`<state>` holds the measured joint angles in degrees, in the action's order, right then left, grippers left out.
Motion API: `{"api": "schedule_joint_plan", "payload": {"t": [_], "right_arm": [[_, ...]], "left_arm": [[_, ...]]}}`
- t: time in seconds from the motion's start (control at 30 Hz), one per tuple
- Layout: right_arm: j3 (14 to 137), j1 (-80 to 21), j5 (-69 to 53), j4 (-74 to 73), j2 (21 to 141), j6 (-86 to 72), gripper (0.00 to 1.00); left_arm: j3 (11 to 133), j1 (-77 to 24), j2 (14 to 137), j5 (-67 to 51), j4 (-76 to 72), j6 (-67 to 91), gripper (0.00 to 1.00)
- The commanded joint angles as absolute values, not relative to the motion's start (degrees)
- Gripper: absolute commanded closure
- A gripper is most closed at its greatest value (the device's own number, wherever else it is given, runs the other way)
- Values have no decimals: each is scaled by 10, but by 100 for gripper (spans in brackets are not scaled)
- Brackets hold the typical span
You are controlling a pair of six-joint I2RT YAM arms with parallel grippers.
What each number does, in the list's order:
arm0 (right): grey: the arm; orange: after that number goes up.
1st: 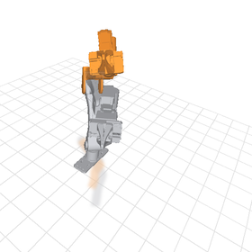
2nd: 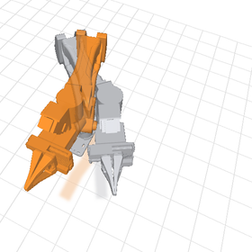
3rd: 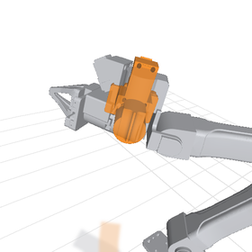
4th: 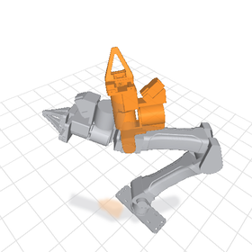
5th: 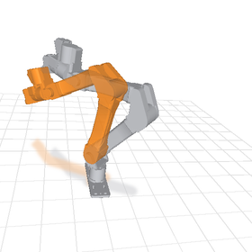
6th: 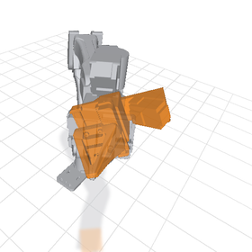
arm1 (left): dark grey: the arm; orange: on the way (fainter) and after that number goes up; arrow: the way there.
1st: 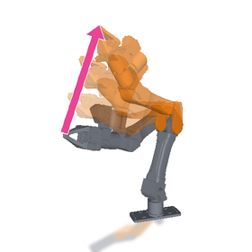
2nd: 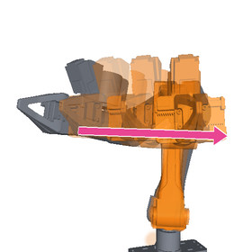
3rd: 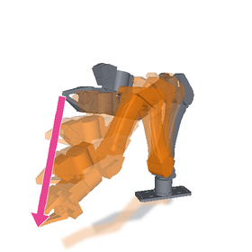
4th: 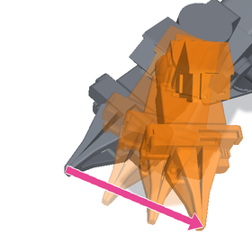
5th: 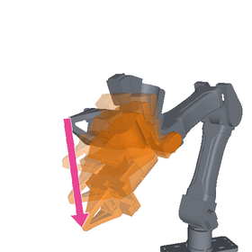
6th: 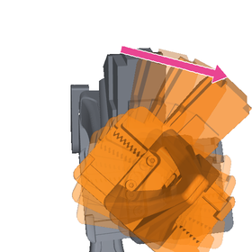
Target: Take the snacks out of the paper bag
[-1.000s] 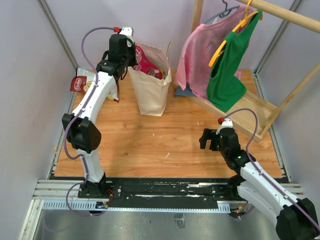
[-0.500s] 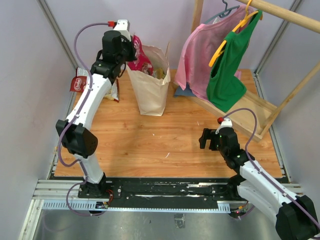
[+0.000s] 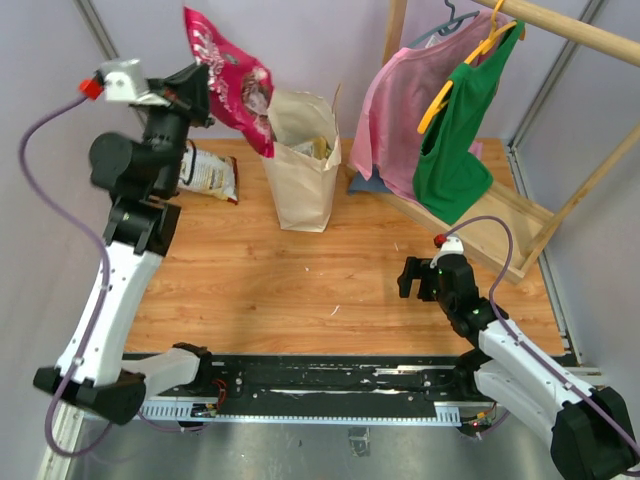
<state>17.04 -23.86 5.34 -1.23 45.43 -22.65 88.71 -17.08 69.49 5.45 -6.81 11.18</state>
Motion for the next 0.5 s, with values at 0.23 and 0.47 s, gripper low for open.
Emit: {"api": "schedule_joint_plan", "payload": {"t": [0.23, 0.47], "right_arm": [[165, -246, 43, 0, 457, -224, 1], [165, -246, 39, -3, 451, -225, 2]], "left_arm": [[760, -172, 506, 82, -317, 113, 100], [714, -172, 461, 158, -284, 112, 100]]}}
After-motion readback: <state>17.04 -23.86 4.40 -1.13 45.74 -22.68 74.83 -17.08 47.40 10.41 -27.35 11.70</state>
